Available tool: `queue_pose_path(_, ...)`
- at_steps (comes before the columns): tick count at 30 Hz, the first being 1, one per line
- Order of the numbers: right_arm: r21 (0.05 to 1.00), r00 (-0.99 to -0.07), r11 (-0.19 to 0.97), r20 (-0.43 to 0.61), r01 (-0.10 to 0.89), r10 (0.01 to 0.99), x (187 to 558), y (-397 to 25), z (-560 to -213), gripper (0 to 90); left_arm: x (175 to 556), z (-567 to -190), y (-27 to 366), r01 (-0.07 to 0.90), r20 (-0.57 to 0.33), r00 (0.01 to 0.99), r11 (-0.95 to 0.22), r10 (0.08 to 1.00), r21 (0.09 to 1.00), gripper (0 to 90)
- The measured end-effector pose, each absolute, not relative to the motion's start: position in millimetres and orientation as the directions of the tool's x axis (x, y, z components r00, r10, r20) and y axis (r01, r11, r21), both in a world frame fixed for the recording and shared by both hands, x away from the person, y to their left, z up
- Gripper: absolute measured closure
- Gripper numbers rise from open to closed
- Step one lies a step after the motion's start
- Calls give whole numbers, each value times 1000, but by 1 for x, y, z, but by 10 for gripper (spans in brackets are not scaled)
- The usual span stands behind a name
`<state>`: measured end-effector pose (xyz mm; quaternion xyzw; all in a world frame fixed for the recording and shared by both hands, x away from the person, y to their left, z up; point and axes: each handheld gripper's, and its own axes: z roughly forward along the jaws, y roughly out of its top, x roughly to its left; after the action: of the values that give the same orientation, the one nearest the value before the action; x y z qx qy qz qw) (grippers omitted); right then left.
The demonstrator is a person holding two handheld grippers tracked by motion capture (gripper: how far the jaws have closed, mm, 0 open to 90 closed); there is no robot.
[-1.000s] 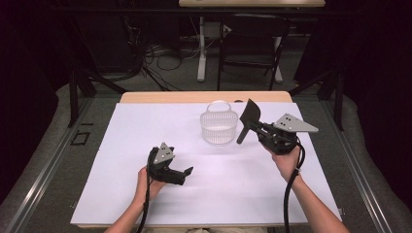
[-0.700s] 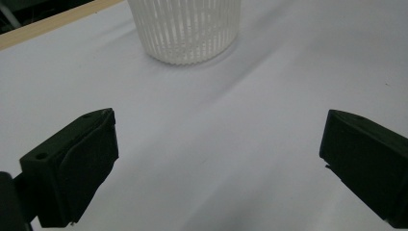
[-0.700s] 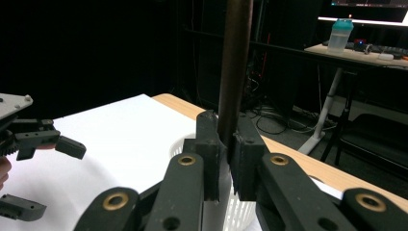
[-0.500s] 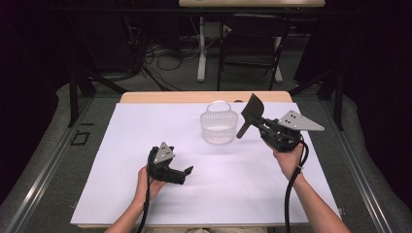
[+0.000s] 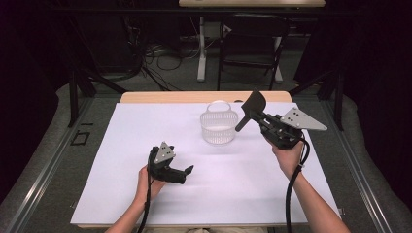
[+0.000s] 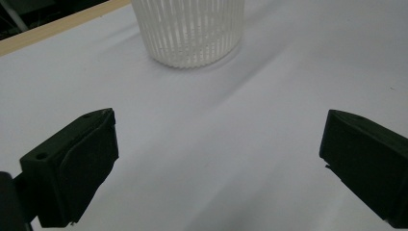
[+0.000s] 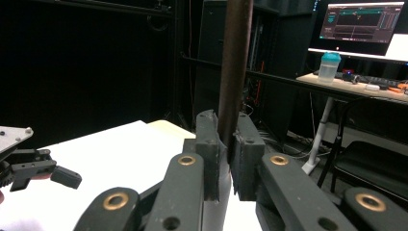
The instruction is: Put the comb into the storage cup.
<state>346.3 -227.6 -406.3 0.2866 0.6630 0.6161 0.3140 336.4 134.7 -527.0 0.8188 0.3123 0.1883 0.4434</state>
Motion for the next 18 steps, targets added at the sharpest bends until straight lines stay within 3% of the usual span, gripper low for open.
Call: queue_pose_path(18, 998, -642, 60, -68, -35, 763, 361, -217, -408, 840, 336, -526, 135, 342, 30, 732, -405, 681, 848, 2)
